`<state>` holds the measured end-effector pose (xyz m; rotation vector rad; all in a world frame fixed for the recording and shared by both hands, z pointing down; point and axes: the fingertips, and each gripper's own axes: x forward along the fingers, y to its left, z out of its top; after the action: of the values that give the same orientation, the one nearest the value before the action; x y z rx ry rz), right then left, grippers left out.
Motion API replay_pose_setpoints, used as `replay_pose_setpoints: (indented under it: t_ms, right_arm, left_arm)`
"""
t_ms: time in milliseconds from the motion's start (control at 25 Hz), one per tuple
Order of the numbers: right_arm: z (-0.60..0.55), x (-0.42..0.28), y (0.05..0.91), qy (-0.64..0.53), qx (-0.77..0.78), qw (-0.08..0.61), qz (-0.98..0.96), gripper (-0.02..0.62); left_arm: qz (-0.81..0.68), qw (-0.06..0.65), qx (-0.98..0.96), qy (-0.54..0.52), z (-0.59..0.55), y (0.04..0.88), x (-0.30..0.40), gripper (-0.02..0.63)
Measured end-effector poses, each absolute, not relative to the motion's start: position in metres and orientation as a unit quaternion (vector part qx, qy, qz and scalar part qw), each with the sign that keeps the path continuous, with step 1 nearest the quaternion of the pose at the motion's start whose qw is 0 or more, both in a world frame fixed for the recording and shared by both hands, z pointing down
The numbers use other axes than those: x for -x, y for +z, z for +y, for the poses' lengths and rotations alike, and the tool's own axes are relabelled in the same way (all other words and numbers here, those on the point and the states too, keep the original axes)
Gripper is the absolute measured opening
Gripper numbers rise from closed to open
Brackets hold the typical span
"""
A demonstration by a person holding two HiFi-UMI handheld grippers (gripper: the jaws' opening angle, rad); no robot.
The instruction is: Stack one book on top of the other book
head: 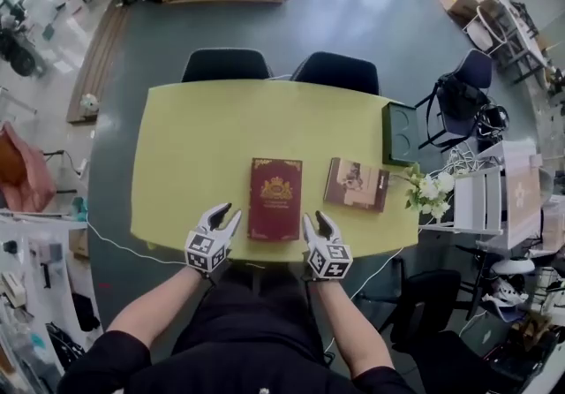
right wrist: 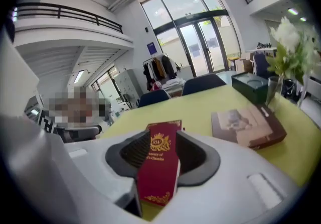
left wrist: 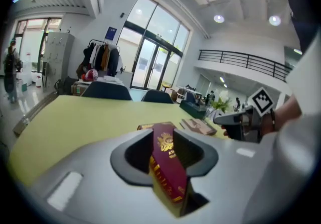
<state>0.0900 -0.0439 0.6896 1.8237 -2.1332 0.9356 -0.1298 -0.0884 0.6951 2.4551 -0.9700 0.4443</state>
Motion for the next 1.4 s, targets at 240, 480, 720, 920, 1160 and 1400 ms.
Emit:
replay_pose_setpoints:
  t_ms: [240, 480, 720, 920, 1160, 1400]
  right_arm:
    - [-0.058, -0.063, 0.58, 0.236, -0.606, 0.061, -0.757, 0.087]
    - [-0.063, -0.024, 0.503, 0.171, -0.577, 0.044, -0.797, 0.041]
    - [-0.058, -0.008, 0.47, 0.159, -0.565, 0.038, -0.808, 0.005]
    - [-0.046, 0.002, 0.48, 0.182, -0.565, 0.055, -0.803, 0.005]
    - [-0.043, 0.013, 0.479, 0.173, -0.562, 0.066, -0.806, 0.005]
    - [-0.028, 0.026, 0.481, 0.183, -0.573, 0.07, -0.796, 0.004]
  left_arm:
    - [-0.351, 0.197, -0.911, 0.092, -0.097, 0.59, 0.122, 0.058]
    - [-0.335, 0.17, -0.926, 0.036, -0.086, 0.515, 0.098, 0.008]
    - [-0.319, 0.127, -0.939, 0.011, -0.073, 0.471, 0.086, 0.006]
    - [-0.315, 0.124, -0.941, 0.025, -0.066, 0.468, 0.088, 0.006]
    - [-0.31, 0.115, -0.943, 0.031, -0.067, 0.466, 0.092, 0.006]
    - [-0.293, 0.118, -0.948, 0.027, -0.055, 0.464, 0.098, 0.006]
